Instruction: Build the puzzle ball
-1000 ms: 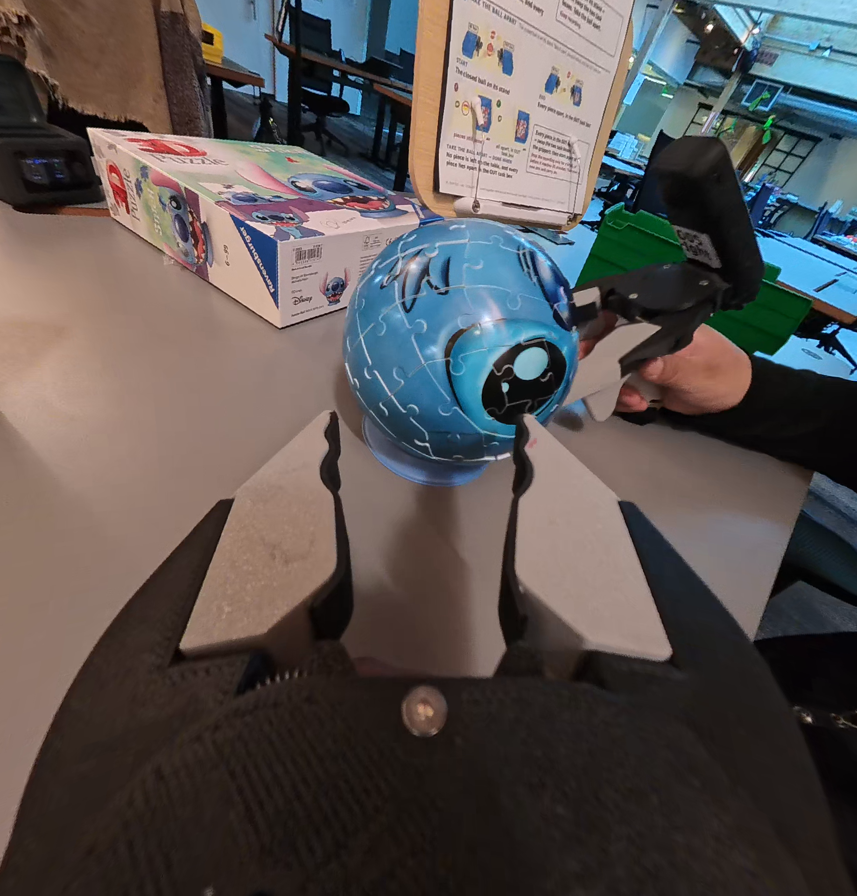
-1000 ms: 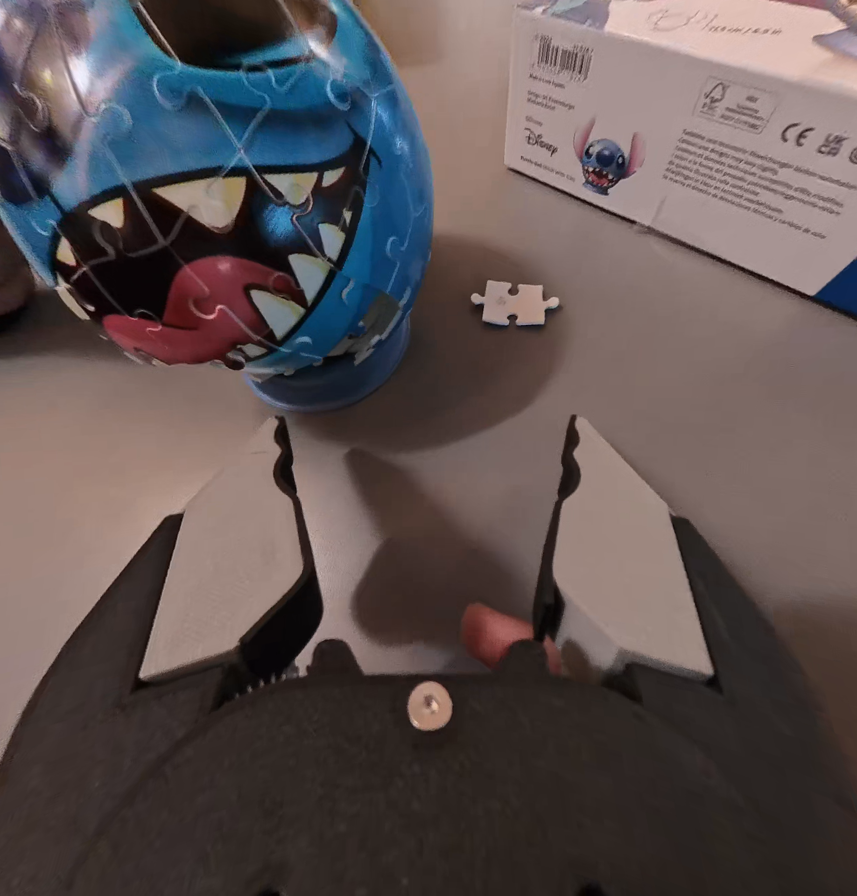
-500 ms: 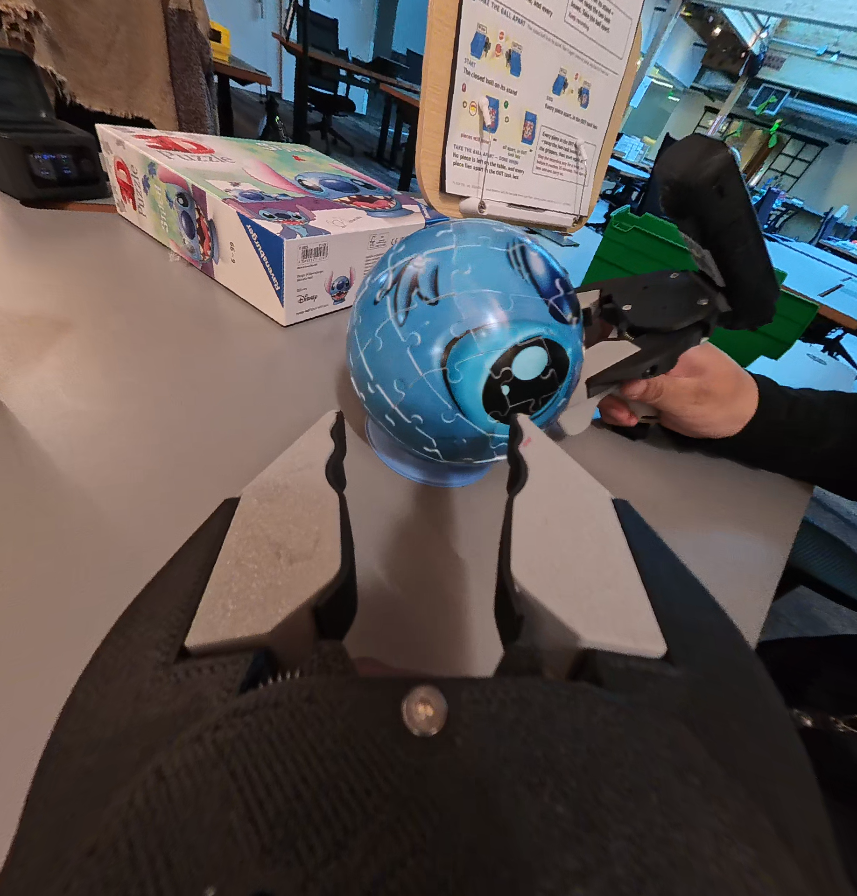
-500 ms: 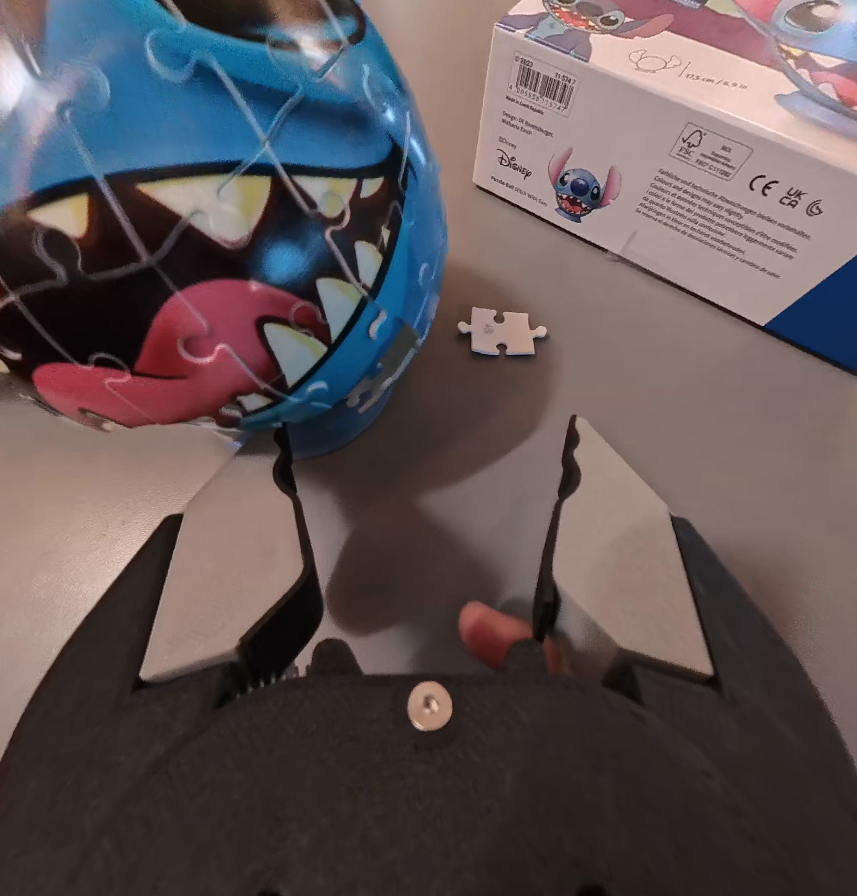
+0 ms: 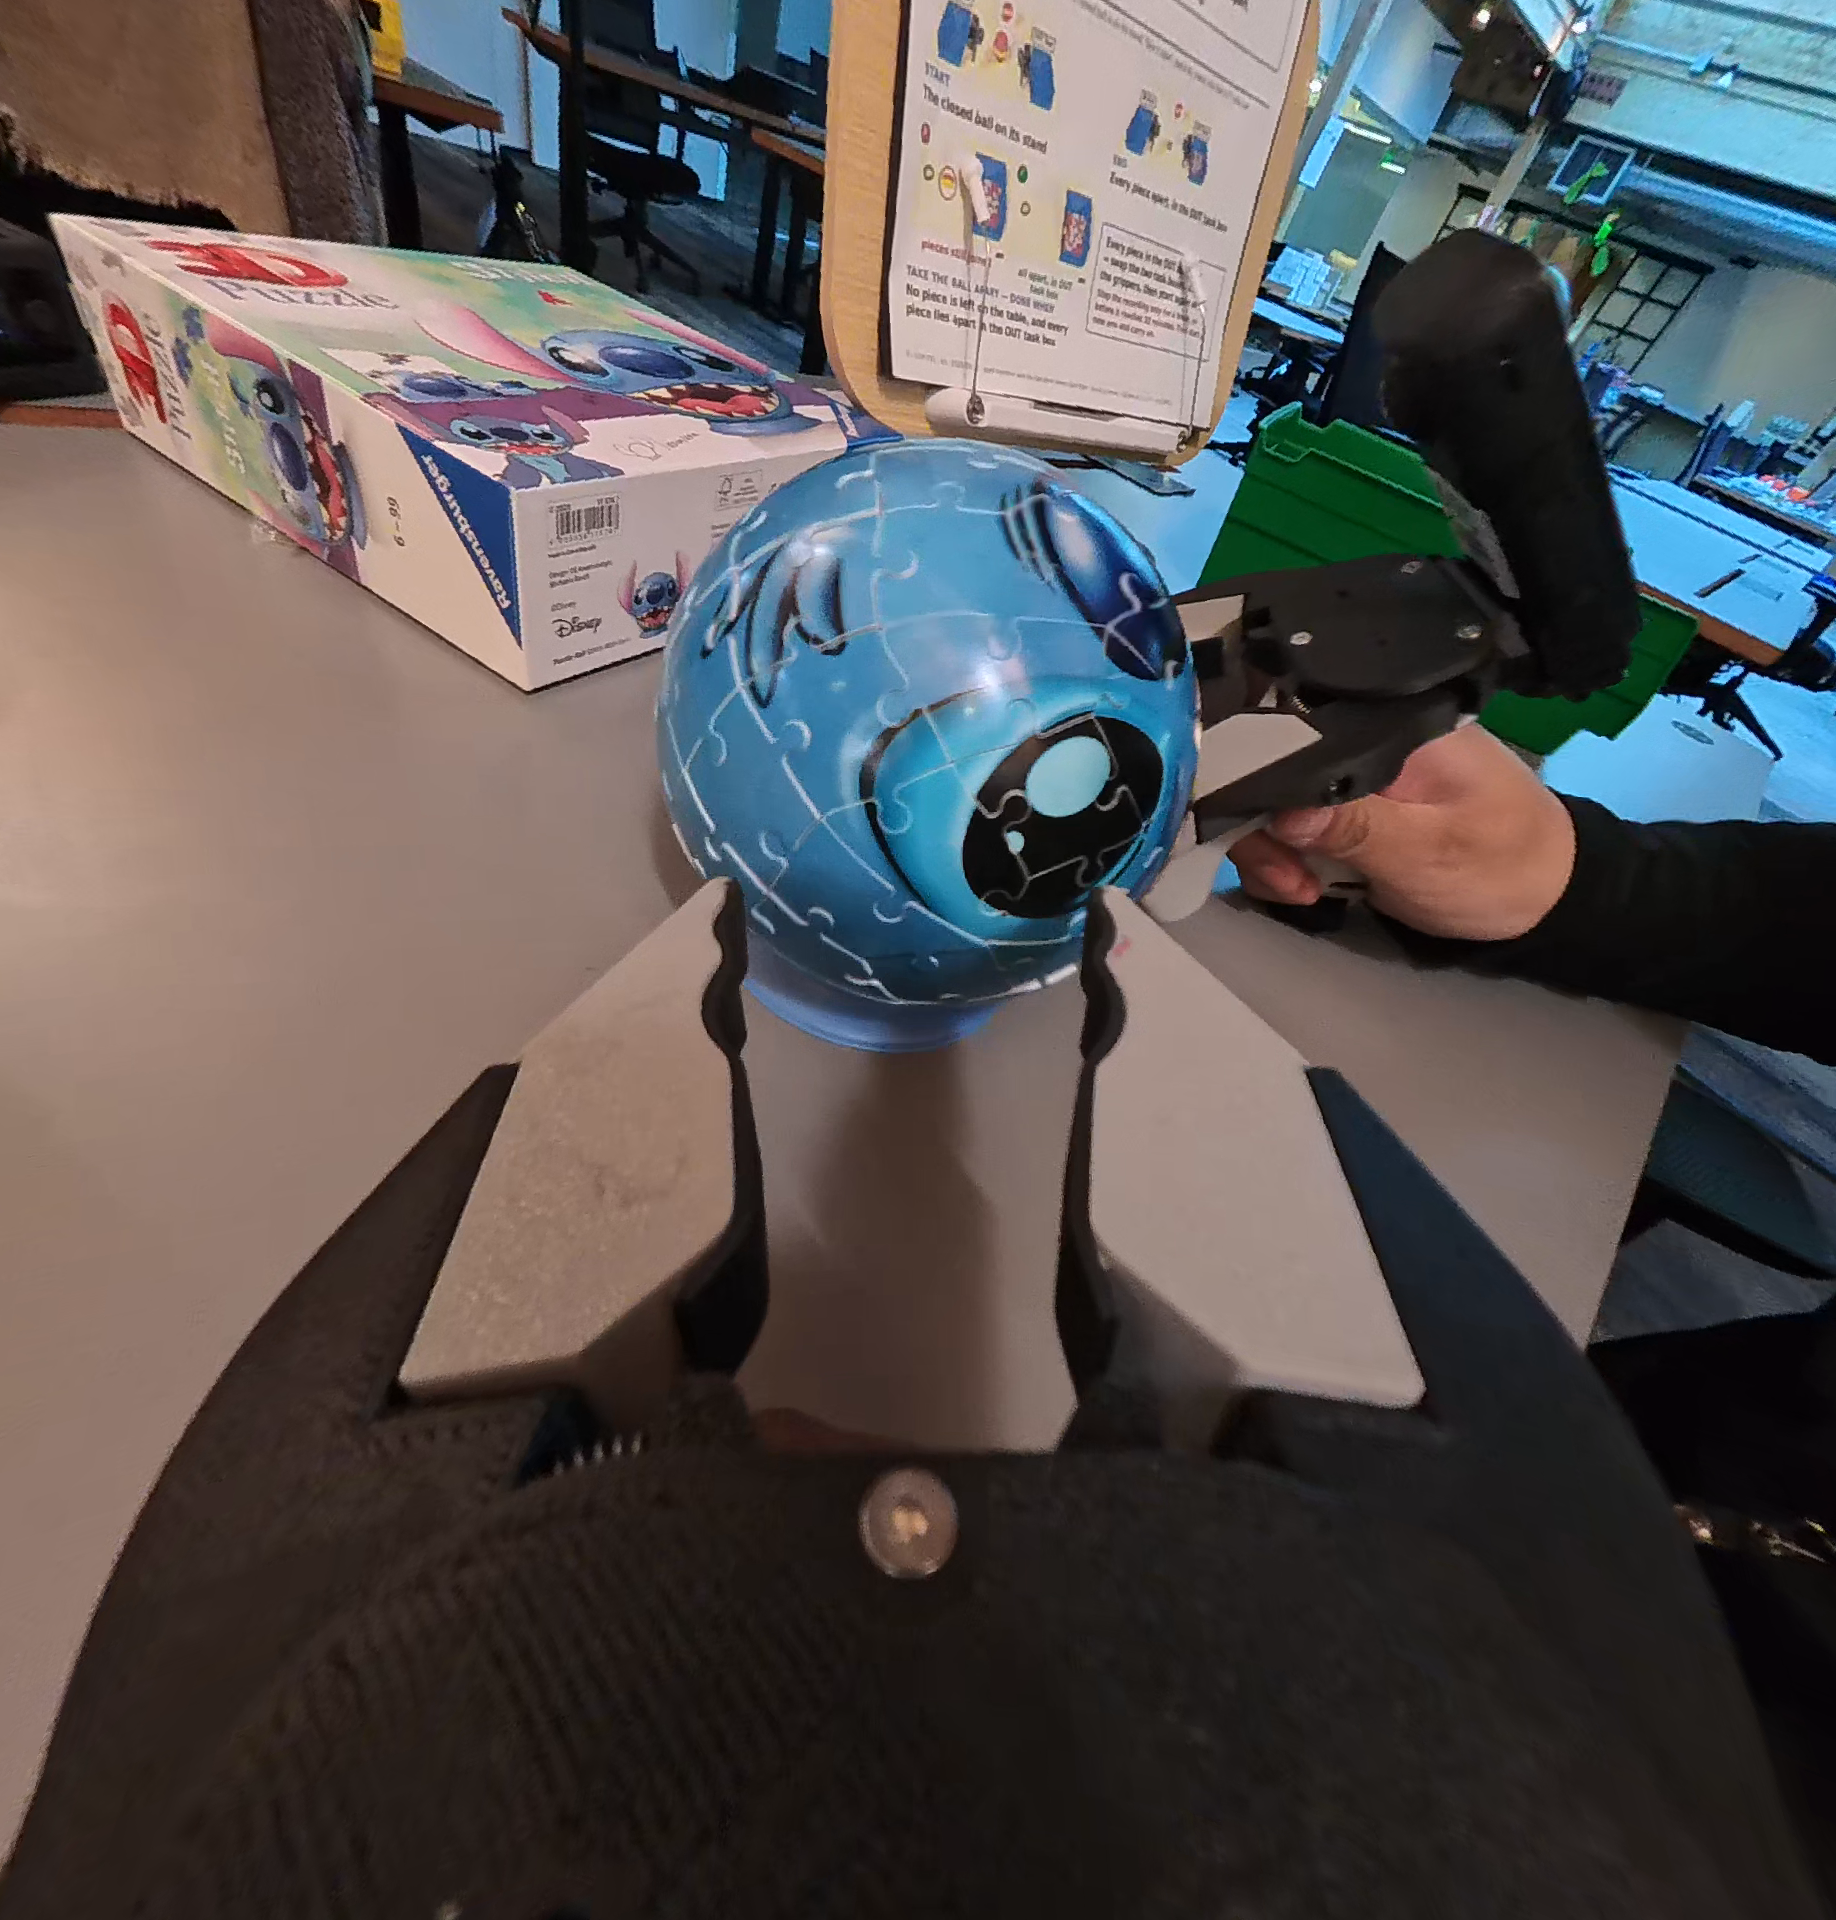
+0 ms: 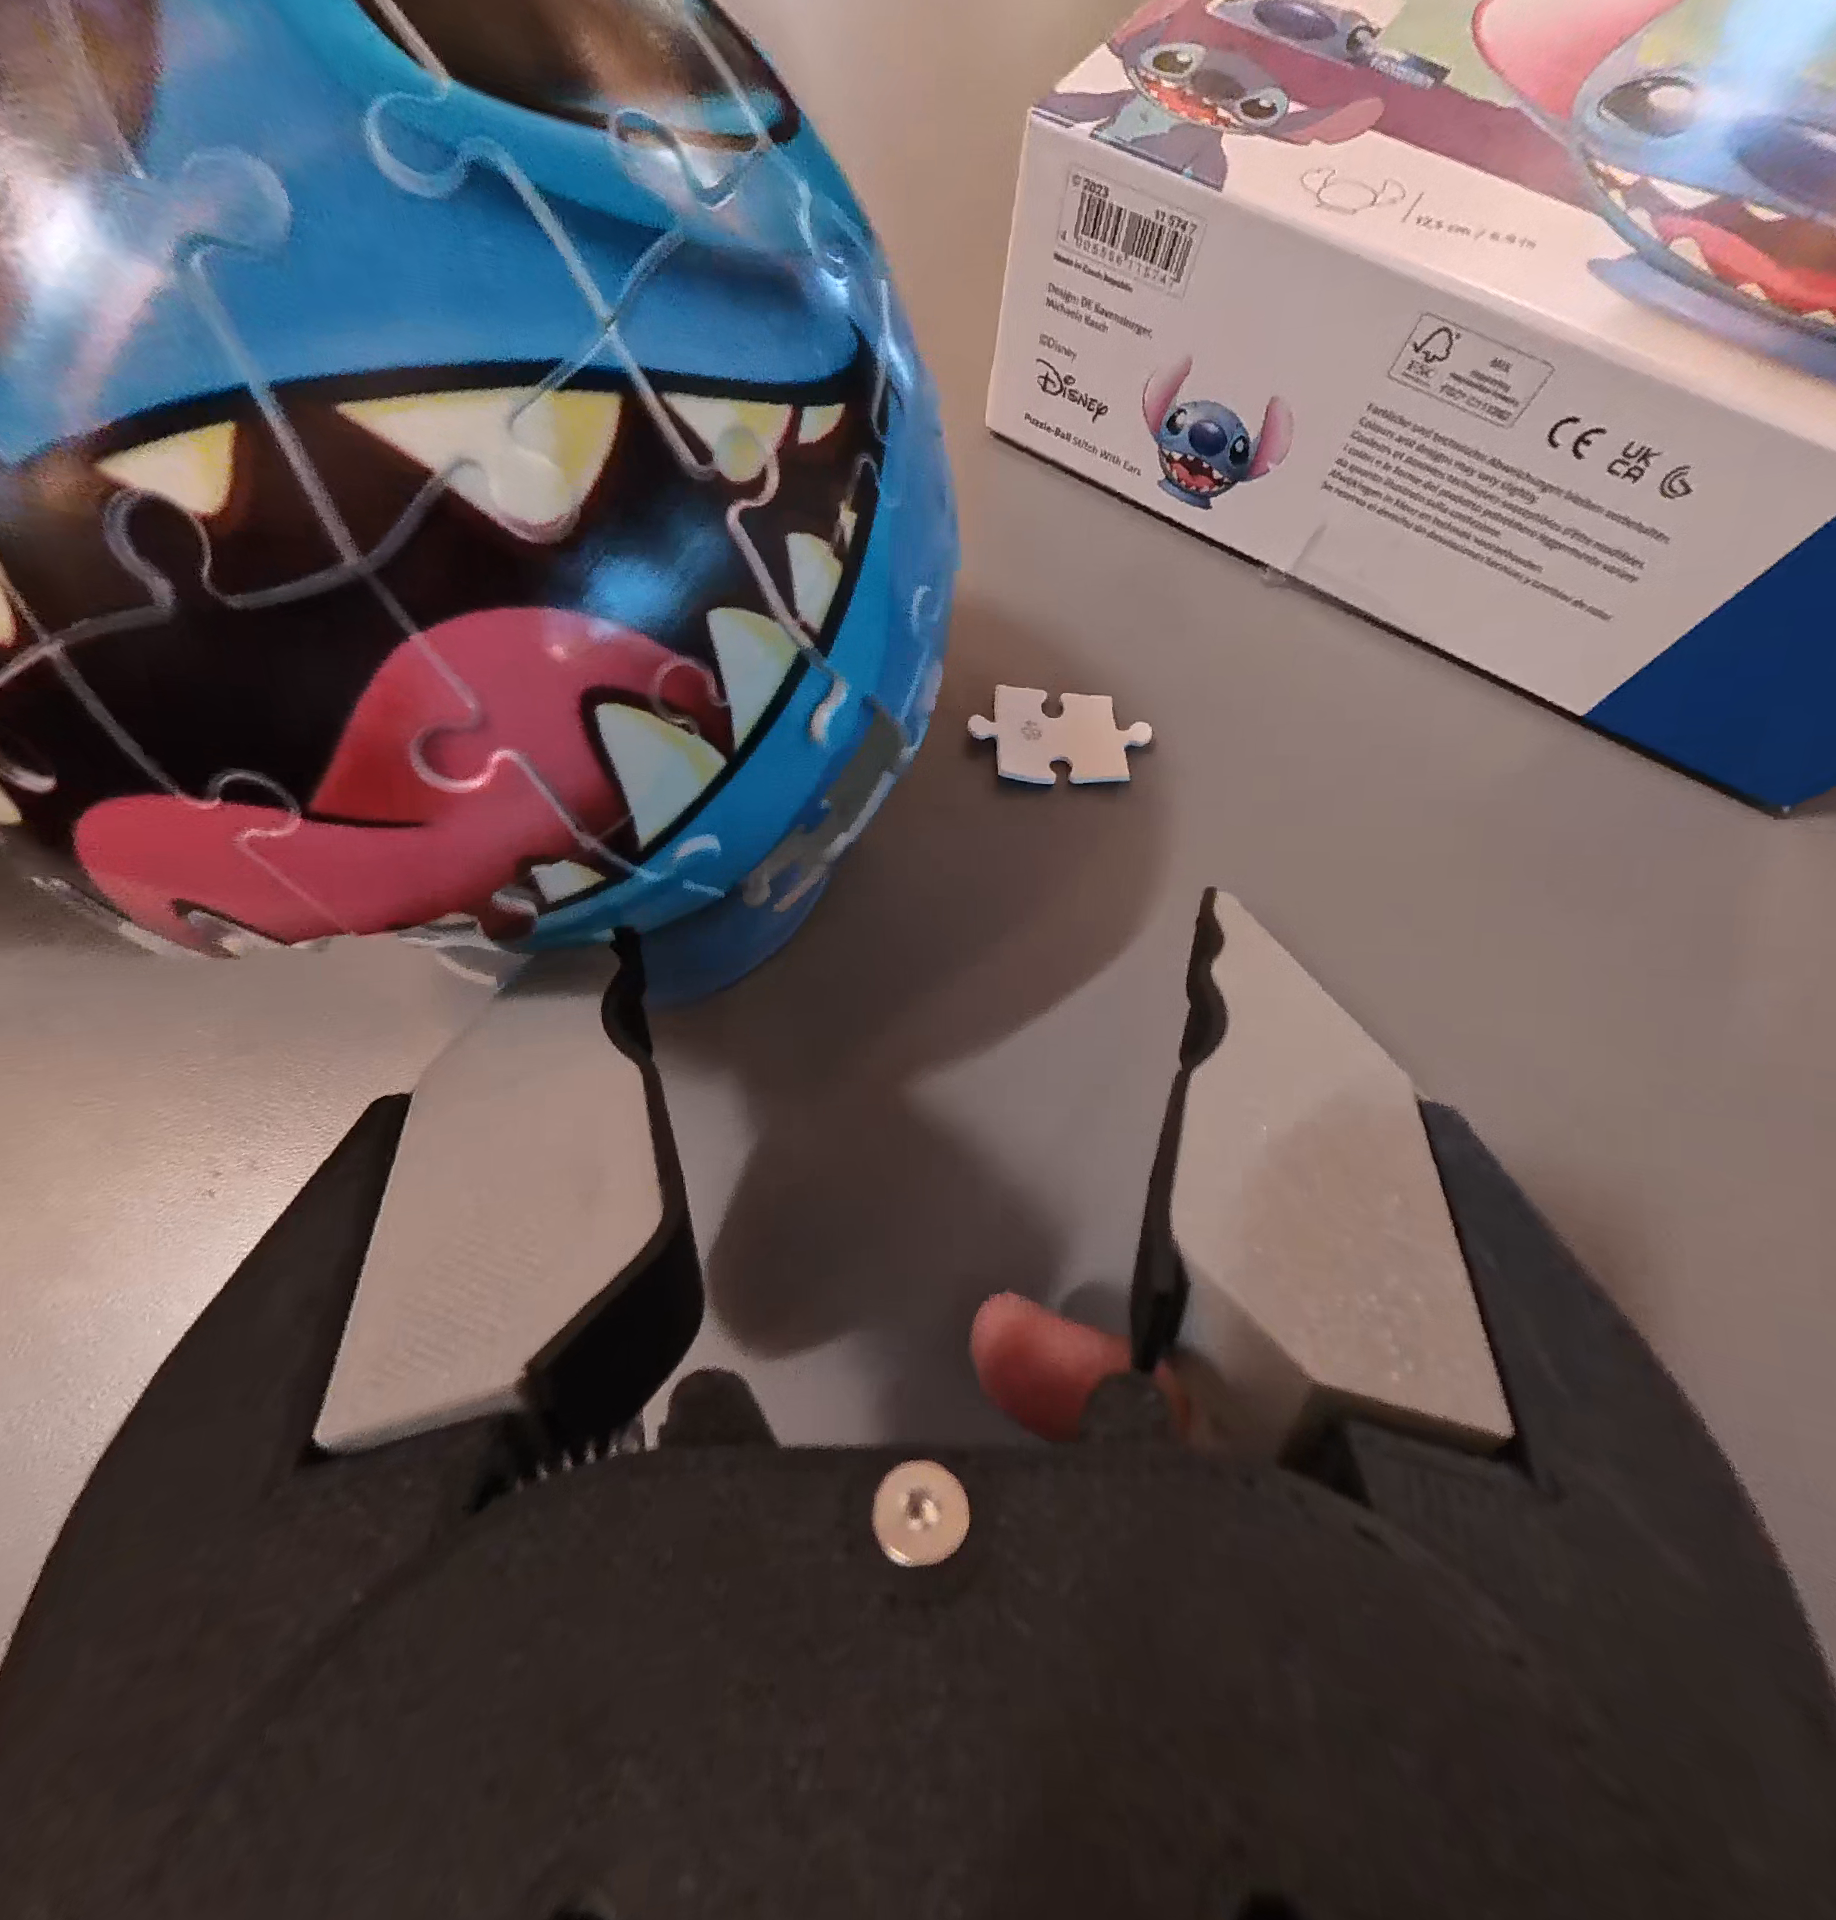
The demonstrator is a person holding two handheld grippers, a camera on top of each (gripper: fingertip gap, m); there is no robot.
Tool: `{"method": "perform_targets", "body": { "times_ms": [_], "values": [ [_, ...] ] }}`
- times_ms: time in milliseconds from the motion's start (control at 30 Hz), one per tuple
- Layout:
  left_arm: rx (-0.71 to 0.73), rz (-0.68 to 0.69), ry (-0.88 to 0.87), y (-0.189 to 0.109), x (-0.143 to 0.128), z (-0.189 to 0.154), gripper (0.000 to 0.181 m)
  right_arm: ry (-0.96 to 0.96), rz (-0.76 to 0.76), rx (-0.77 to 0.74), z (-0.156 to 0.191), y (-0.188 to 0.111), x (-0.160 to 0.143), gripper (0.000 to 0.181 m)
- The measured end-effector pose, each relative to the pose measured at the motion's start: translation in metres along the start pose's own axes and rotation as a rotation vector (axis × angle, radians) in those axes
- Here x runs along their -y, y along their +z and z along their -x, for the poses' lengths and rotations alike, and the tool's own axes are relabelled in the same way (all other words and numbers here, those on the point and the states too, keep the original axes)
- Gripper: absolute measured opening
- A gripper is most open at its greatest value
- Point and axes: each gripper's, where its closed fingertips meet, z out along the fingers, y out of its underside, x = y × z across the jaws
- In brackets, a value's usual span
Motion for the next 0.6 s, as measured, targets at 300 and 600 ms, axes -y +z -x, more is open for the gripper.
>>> {"method": "perform_targets", "body": {
  "times_ms": [300, 600],
  "values": [
    [-0.015, 0.013, 0.005, 0.0052, -0.0016, -0.0056, 0.062, -0.041, -0.009, -0.076, 0.0000, 0.0048, 0.0058, 0.101],
    [-0.010, 0.022, 0.008, 0.0068, -0.0030, -0.0062, 0.062, -0.031, 0.023, -0.065, -0.0010, 0.0053, 0.0001, 0.095]
  ]
}}
